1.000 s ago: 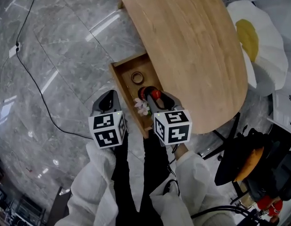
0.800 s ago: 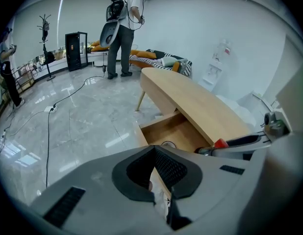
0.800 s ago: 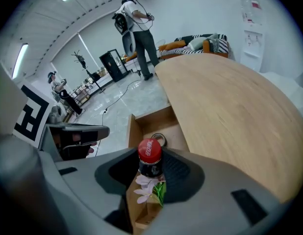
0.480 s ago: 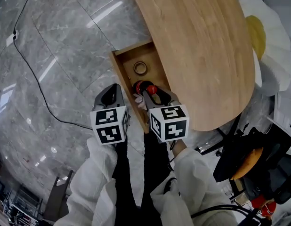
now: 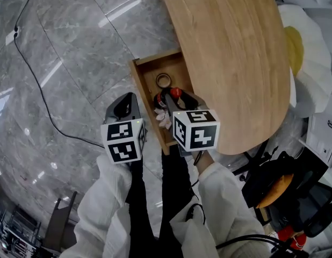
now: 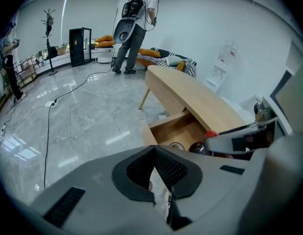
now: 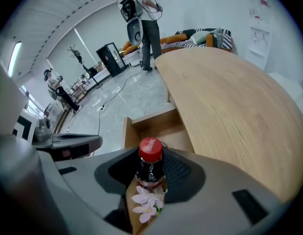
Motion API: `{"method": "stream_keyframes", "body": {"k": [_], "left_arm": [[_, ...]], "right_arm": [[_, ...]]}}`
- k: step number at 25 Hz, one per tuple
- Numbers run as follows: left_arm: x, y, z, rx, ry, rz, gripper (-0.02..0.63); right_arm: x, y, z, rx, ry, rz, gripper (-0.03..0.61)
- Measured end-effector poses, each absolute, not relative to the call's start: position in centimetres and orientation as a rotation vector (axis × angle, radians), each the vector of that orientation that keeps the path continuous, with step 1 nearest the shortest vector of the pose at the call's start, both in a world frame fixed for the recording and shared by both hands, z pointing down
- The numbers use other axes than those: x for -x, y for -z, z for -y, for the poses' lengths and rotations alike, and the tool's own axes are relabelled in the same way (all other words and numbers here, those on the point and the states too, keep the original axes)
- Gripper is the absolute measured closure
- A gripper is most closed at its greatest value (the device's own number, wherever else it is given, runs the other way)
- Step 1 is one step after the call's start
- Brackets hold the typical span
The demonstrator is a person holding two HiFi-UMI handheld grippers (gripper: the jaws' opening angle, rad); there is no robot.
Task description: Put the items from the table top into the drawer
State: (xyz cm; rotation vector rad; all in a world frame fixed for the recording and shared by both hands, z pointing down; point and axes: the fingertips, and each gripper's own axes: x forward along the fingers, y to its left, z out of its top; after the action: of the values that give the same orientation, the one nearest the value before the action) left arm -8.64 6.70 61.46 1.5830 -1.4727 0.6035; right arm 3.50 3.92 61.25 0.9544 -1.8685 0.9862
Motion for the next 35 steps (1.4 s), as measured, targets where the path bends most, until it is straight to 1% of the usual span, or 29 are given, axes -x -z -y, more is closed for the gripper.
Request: {"method": "stream_keyframes", "body": {"k": [12,35], "left_arm": [[10.3,-63.0,-5.1,-1.544,-0.581,1.472,0.620],[12.2,-63.1,-3.7,-1.532,-0.553,1.493,0.620]], "right_arm": [[-3.6,-63.1,0.3,-1.029,-0.963,1.804,0.376],[-3.0,-63.3,-0.2,-1.034,-0.953,1.780,0.374]]}}
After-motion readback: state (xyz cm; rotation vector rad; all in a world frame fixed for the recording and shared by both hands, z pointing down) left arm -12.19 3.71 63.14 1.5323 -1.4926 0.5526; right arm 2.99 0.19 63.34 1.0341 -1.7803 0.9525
